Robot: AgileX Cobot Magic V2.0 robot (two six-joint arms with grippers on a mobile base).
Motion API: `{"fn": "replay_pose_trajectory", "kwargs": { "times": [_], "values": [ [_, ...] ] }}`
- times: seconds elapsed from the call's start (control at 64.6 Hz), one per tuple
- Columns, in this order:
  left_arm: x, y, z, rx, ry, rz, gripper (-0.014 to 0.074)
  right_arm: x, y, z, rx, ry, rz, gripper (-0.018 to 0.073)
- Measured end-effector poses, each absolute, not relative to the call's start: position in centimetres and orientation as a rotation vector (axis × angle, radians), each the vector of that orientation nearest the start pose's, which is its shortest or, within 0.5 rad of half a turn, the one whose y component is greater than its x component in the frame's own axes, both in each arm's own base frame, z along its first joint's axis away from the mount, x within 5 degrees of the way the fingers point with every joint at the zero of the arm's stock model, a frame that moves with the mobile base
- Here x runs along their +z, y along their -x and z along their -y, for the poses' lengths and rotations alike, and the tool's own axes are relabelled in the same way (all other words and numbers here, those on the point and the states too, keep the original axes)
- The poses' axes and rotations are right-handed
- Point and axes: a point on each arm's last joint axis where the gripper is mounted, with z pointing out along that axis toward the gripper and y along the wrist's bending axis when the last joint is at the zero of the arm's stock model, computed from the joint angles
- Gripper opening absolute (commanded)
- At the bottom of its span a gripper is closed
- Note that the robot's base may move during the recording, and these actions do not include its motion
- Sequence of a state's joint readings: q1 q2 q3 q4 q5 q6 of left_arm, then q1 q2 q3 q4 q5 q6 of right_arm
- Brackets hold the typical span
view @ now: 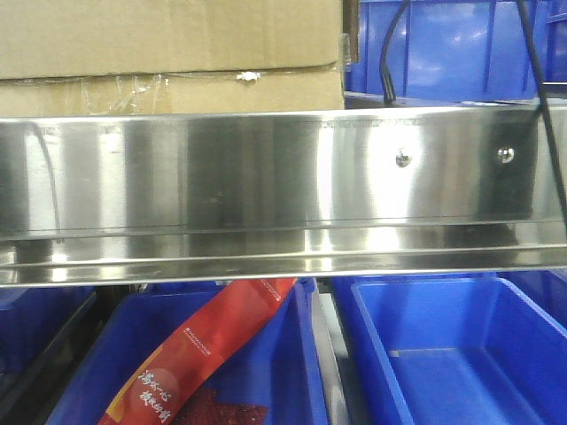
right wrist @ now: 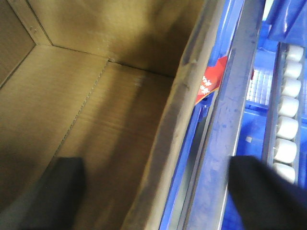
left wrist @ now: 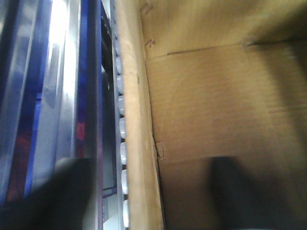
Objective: Grab carton from right shelf to conveyor
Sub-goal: 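Close both grippers on opposite carton walls and lift it off the shelf, then pull the held carton back from the shelf with both grippers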
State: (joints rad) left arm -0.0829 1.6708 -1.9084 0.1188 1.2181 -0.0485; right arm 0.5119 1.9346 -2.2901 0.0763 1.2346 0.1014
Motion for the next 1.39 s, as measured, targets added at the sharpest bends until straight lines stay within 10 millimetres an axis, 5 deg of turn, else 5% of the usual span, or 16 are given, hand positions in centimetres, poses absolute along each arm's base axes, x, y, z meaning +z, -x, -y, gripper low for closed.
{"fn": "replay_pose_trajectory", "kwargs": {
  "times": [0.031,0.077,0.511,0.851,1.129,1.392],
  "values": [
    [43.0,-35.4,1.9,0.098,-0.045,-2.458,-0.0033,43.6,-36.1,-21.0,0.392,0.49,-2.345,0.0006],
    [43.0,-35.4,1.9,0.101,-0.045,-2.457,-0.0025,43.6,-36.1,-21.0,0.395,0.49,-2.345,-0.0105],
    [44.4,-34.4,1.9,0.078,-0.029,-2.433,0.0002,45.0,-35.4,-20.6,0.4,0.473,-2.319,-0.006],
    [50.8,-26.9,2.5,-0.059,-0.007,-2.235,-0.0013,52.3,-28.3,-18.0,0.451,0.478,-2.126,-0.007],
    [49.1,-22.0,4.2,-0.105,-0.044,-2.29,-0.0013,49.6,-22.8,-17.1,0.352,0.547,-2.247,-0.007],
    [48.2,-16.9,5.7,-0.222,-0.108,-2.309,-0.0013,48.7,-17.3,-13.6,0.394,0.511,-2.277,-0.007]
  ]
}}
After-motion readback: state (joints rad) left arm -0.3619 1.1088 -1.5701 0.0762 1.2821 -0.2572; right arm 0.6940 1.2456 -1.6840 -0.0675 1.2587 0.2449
